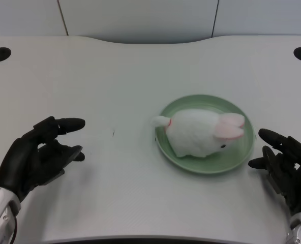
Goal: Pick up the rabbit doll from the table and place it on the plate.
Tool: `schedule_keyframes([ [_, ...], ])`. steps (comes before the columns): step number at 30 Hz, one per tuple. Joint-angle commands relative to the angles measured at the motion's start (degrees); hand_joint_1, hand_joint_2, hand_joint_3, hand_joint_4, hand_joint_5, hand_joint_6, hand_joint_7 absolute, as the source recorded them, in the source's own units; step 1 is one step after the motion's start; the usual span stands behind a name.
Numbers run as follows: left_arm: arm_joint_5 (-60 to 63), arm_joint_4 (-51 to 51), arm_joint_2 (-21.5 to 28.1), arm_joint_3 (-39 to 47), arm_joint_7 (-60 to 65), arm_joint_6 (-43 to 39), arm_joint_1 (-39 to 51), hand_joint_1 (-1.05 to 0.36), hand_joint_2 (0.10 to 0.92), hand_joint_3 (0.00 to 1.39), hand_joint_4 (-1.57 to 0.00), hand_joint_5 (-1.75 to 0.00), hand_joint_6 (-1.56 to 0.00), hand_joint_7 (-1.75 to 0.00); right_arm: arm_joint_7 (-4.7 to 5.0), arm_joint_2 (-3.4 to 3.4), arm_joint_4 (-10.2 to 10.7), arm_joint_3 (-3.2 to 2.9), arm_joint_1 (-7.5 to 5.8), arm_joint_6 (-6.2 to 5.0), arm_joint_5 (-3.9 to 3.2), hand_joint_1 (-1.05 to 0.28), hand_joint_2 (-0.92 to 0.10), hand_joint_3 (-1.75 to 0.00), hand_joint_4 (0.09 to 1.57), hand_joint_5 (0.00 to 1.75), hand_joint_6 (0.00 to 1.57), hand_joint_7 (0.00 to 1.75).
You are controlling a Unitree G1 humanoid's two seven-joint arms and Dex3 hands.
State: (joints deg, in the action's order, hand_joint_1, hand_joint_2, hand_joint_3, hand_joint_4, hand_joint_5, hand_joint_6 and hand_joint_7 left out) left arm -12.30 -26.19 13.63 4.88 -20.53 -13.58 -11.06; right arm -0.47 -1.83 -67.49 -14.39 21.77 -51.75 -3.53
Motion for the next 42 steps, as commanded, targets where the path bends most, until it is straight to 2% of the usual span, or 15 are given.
schedule_keyframes([
  [1, -4.5, 4.85, -0.75, 2.98, -0.45, 4.7, 3.98, -0.58, 0.921, 0.3, -0.51, -1.35, -0.48, -0.73, -1.6, 1.14, 0.13, -0.27, -0.67, -0.33, -1.05, -0.33, -0.92, -0.33, 0.78, 1.09, 0.87, 0.32],
  [2, -7.58, 7.21, -1.43, 4.67, -0.67, 7.48, 6.89, -0.59, 0.921, 0.41, -0.53, -1.46, -0.48, -0.97, -3.55, 1.26, 0.06, -0.7, -0.59, -0.46, -2.04, -0.35, -0.92, -0.34, 0.79, 1.11, 0.85, 0.32],
  [4, -11.11, 10.63, -2.11, 6.64, -0.85, 11.24, 10.55, -0.59, 0.921, 0.51, -0.56, -1.54, -0.47, -1.16, -6.19, 1.26, -0.02, -1.5, -0.41, -0.54, -3.56, -0.35, -0.92, -0.35, 0.8, 1.12, 0.85, 0.32],
  [12, -15.15, 13.13, -4.09, 8.15, -2.68, 16.92, 13.85, -0.64, 0.921, 0.56, -0.7, -1.67, -0.56, -1.47, -9.19, 1.84, -0.37, -2.14, 0.0, 0.51, -5.22, -0.35, -0.92, -0.36, 0.75, 1.11, 0.82, 0.33],
  [16, -17.78, 14.42, -5.25, 9.19, -2.38, 20.38, 13.84, -0.63, 0.921, 0.56, -0.7, -1.74, -0.55, -1.58, -8.37, 2.11, -1.0, -2.17, 0.3, -0.57, -4.52, -0.34, -0.92, -0.36, 0.75, 1.09, 0.82, 0.34],
  [18, -17.67, 14.53, -5.47, 9.0, -1.93, 21.92, 13.62, -0.62, 0.921, 0.57, -0.73, -1.74, -0.56, -1.61, -8.25, 2.4, -1.35, -2.17, 0.64, -0.54, -4.3, -0.33, -0.92, -0.36, 0.75, 1.09, 0.81, 0.34],
  [21, -17.11, 14.27, -5.78, 9.01, -1.52, 22.87, 13.05, -0.61, 0.921, 0.57, -0.75, -1.75, -0.56, -1.65, -6.81, 2.74, -1.65, -1.74, 1.02, -0.09, -3.44, -0.34, -0.92, -0.37, 0.77, 1.08, 0.81, 0.35],
  [25, -16.85, 13.02, -5.86, 9.4, -2.73, 21.91, 12.23, -0.6, 0.921, 0.56, -0.74, -1.75, -0.55, -1.65, -7.32, 2.32, -2.14, -2.17, 1.54, 0.11, -4.36, -0.36, -0.92, -0.36, 0.76, 1.07, 0.8, 0.36],
  [27, -16.95, 13.22, -5.75, 9.54, -2.67, 22.39, 12.04, -0.59, 0.921, 0.56, -0.74, -1.75, -0.55, -1.63, -5.68, 2.41, -2.38, -1.73, 1.7, -0.06, -3.38, -0.36, -0.92, -0.36, 0.77, 1.06, 0.8, 0.36],
  [30, -17.44, 13.08, -5.58, 9.87, -2.98, 22.82, 11.5, -0.58, 0.921, 0.56, -0.73, -1.75, -0.55, -1.61, -4.59, 2.51, -2.28, -1.22, 1.72, 0.12, -2.64, -0.38, -0.92, -0.36, 0.78, 1.05, 0.81, 0.36],
  [33, -16.16, 11.92, -5.23, 9.62, -3.91, 20.91, 10.97, -0.6, 0.921, 0.56, -0.73, -1.75, -0.56, -1.62, -3.16, 3.04, -2.07, -0.21, 1.47, 0.0, -0.95, -0.39, -0.92, -0.37, 0.77, 1.05, 0.8, 0.36],
  [37, -14.36, 11.13, -5.14, 9.36, -4.02, 19.63, 10.38, -0.61, 0.921, 0.55, -0.74, -1.75, -0.58, -1.65, -4.79, 2.41, -2.17, -1.46, 1.78, 0.66, -3.04, -0.39, -0.92, -0.35, 0.79, 1.05, 0.81, 0.37],
  [38, -13.93, 10.64, -5.21, 9.29, -4.14, 19.2, 10.01, -0.61, 0.921, 0.54, -0.74, -1.75, -0.58, -1.67, -4.85, 2.36, -2.1, -1.54, 1.78, 0.79, -3.2, -0.39, -0.92, -0.35, 0.79, 1.05, 0.81, 0.38],
  [41, -12.84, 9.65, -5.43, 9.02, -3.76, 18.7, 9.14, -0.61, 0.921, 0.53, -0.74, -1.75, -0.57, -1.7, -2.77, 3.1, -2.09, -0.55, 1.57, 0.81, -1.37, -0.39, -0.92, -0.37, 0.78, 1.05, 0.8, 0.37],
  [42, -12.45, 9.06, -5.55, 8.92, -3.9, 18.2, 8.9, -0.6, 0.921, 0.53, -0.73, -1.75, -0.56, -1.7, -2.52, 3.22, -2.13, -0.47, 1.54, 0.91, -1.22, -0.39, -0.92, -0.37, 0.78, 1.04, 0.8, 0.38],
])
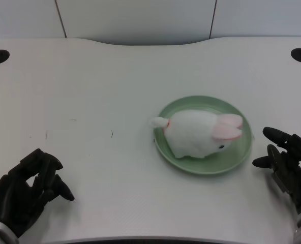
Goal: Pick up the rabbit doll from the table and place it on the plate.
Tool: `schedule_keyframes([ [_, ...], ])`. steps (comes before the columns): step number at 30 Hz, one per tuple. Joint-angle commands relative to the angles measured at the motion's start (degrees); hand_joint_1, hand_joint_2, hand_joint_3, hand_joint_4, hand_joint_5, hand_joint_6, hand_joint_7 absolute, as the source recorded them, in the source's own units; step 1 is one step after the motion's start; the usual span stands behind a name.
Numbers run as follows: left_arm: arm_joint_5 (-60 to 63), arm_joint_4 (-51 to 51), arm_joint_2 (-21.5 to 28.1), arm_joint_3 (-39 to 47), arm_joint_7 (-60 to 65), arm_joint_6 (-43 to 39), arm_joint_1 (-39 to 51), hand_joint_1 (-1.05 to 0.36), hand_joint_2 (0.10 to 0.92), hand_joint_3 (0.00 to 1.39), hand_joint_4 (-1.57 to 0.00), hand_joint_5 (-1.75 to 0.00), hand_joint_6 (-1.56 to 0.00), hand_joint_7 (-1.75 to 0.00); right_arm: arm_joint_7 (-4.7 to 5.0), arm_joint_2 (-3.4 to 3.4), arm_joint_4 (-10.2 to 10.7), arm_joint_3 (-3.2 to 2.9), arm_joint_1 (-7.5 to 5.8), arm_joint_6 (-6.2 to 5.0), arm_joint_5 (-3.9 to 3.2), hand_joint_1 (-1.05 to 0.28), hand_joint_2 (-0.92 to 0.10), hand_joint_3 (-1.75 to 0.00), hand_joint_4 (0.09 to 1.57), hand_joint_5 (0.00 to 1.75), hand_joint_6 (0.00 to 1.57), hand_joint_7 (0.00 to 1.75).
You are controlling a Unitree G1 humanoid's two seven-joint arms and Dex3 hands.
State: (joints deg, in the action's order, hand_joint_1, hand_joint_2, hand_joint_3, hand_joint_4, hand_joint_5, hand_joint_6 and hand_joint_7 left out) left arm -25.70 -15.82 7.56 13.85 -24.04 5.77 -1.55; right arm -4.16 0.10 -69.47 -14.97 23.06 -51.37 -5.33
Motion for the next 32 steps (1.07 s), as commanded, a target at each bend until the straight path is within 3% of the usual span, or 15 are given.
schedule_keyframes([
  [1, 1.46, -1.88, 0.5, -0.25, -0.78, -1.97, -0.81, -0.61, 0.921, 0.53, -0.72, -1.75, -0.55, -1.7, 0.6, 1.23, -0.31, -0.21, 0.29, 0.56, 0.04, -0.38, -0.92, -0.37, 0.77, 1.04, 0.8, 0.38],
  [3, 2.5, -2.39, 0.45, -0.6, -0.97, -3.35, -0.94, -0.61, 0.921, 0.52, -0.7, -1.75, -0.53, -1.69, -1.23, 0.99, -0.93, -1.24, 0.56, 0.58, -1.55, -0.37, -0.92, -0.36, 0.78, 1.04, 0.81, 0.38],
  [6, 3.34, -2.62, 0.22, -0.69, -0.24, -3.96, -1.08, -0.63, 0.921, 0.48, -0.69, -1.75, -0.56, -1.61, -1.65, 0.98, -2.08, -2.04, 1.05, 1.14, -2.11, -0.37, -0.92, -0.35, 0.79, 1.03, 0.82, 0.38],
  [9, 3.83, -3.22, -0.05, -0.58, -0.17, -5.01, -1.51, -0.61, 0.921, 0.49, -0.69, -1.75, -0.56, -1.6, -0.19, 1.14, -2.37, -1.79, 1.11, 1.09, -1.0, -0.33, -0.92, -0.34, 0.81, 1.03, 0.82, 0.37],
  [11, 3.92, -3.46, 0.02, -0.5, -0.27, -5.18, -1.77, -0.61, 0.921, 0.49, -0.7, -1.75, -0.55, -1.61, 2.38, 1.27, -2.0, -0.88, 0.91, 1.19, 0.72, -0.33, -0.92, -0.33, 0.82, 1.02, 0.82, 0.36],
  [16, 4.66, -4.33, 0.62, -0.26, -0.17, -5.43, -2.07, -0.62, 0.921, 0.5, -0.69, -1.75, -0.54, -1.61, 3.56, 1.13, -1.72, -0.45, 0.75, 1.03, 1.29, -0.34, -0.92, -0.32, 0.85, 1.03, 0.83, 0.34],
  [22, 4.77, -5.04, 0.01, -0.02, -0.6, -6.74, -1.75, -0.62, 0.921, 0.51, -0.69, -1.75, -0.54, -1.66, 3.67, 1.21, -2.0, -0.46, 0.86, 1.1, 1.43, -0.38, -0.92, -0.32, 0.85, 1.03, 0.84, 0.34],
  [29, 2.96, -5.21, 0.05, 0.14, -2.99, -5.62, -1.6, -0.6, 0.921, 0.49, -0.69, -1.75, -0.53, -1.66, 2.54, 1.29, -2.46, -0.99, 1.17, 1.05, 0.82, -0.41, -0.92, -0.32, 0.83, 1.01, 0.85, 0.33],
  [32, 2.97, -5.49, 0.01, 0.17, -2.91, -5.87, -1.79, -0.61, 0.921, 0.49, -0.69, -1.75, -0.53, -1.65, 2.72, 1.34, -2.48, -0.9, 1.17, 0.66, 1.11, -0.36, -0.92, -0.33, 0.85, 1.01, 0.85, 0.33],
])
